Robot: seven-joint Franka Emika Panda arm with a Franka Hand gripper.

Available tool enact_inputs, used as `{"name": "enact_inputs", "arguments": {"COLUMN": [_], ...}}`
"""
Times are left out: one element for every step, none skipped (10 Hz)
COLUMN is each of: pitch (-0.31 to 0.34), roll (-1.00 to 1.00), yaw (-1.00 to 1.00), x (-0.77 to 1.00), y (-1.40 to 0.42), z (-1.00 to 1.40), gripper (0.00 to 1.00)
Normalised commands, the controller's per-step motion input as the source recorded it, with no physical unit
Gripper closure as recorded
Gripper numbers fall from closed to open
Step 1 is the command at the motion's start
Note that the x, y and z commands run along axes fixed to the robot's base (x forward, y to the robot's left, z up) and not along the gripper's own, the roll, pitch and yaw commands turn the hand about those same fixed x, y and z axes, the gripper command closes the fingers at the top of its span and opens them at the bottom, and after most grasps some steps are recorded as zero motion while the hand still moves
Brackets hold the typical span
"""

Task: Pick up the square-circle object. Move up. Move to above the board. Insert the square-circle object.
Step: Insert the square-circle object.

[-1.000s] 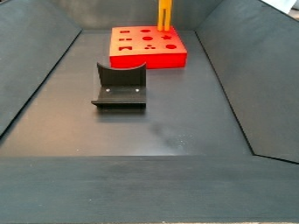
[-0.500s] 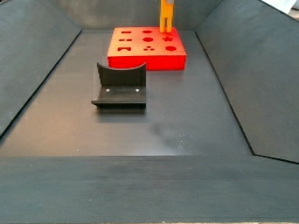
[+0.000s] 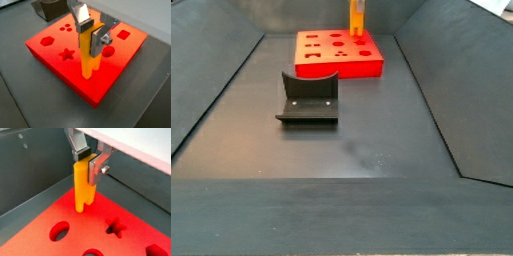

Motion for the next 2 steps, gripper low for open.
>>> {"name": "enact_inputs", "arguments": {"pitch": [-0.02, 0.0], "roll": [0.0, 0.0], "yaw": [0.0, 0.0], "x": [0.0, 0.0], "y": [0.0, 0.0], "z": [0.0, 0.0], "gripper": [1.0, 1.0]}}
